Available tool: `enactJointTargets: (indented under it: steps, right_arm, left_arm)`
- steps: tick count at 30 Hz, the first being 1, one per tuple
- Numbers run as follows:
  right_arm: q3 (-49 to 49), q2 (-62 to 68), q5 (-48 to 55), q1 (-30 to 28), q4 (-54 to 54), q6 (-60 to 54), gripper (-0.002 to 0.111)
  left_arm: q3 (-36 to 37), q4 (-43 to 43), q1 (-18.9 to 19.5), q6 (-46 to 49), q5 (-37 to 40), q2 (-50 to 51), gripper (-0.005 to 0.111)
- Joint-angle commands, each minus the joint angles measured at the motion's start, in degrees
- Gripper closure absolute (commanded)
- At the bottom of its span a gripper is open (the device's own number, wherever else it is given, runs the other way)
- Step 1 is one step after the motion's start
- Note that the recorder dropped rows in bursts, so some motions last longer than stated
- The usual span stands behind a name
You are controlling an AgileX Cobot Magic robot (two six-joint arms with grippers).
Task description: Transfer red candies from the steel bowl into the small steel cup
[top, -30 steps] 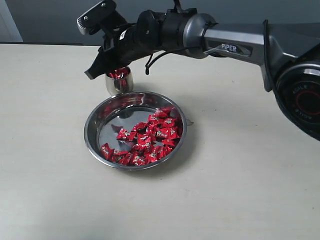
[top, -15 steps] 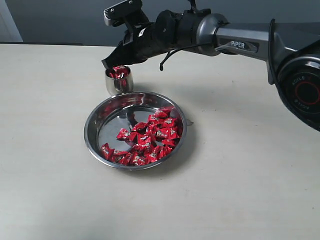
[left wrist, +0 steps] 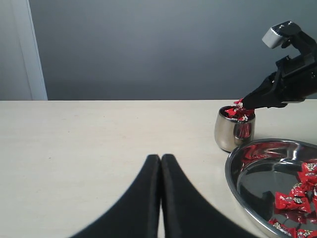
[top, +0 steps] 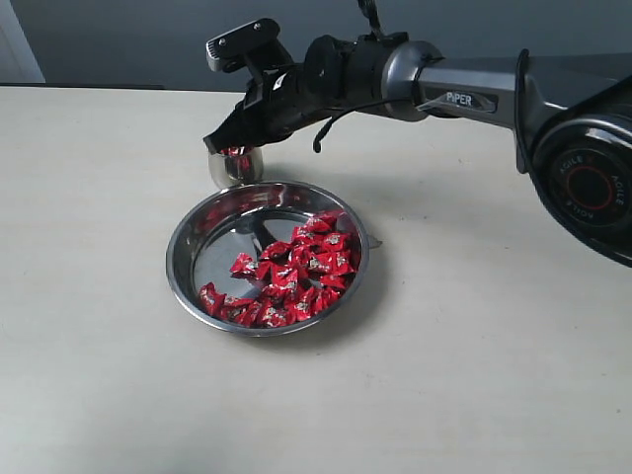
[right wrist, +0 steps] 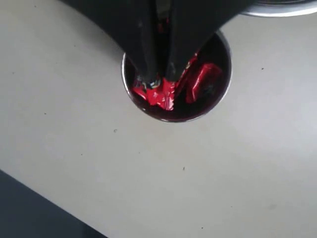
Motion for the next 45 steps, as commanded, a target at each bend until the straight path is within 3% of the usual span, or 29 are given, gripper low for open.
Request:
enactJointTargets:
  steps: [1, 15, 20, 22, 32, 45]
  right_arm:
    - [-0.2, 0.0, 1.1, -0.2, 0.3, -0.4, 0.102]
    - [-0.2, 0.0, 1.4, 0.2, 0.7, 0.0, 0.101]
    - [-0.2, 0.0, 1.3, 0.2, 0.7, 0.1, 0.076]
    - [-0.2, 0.0, 1.1, 0.2, 0.7, 0.1, 0.071]
    - [-0.2, -0.3, -3.7, 0.2, 3.9, 0.1, 0.070]
    - [-1.8, -0.6, -2.5, 0.2, 5.2, 0.1, 0.070]
  left_arm:
    - [0.0, 0.0, 0.1, -0.2, -0.3, -0.3, 0.106]
    - [0.0, 0.0, 0.1, -0.2, -0.3, -0.3, 0.106]
    - [0.0, 0.0, 0.1, -0.2, -0.3, -0.3, 0.106]
    - [0.0, 0.0, 0.1, -0.2, -0.3, -0.3, 0.106]
    - [0.0, 0.0, 0.1, -0.2, -0.3, -0.3, 0.106]
    - [0.0, 0.0, 0.1, -0.2, -0.3, -0.3, 0.106]
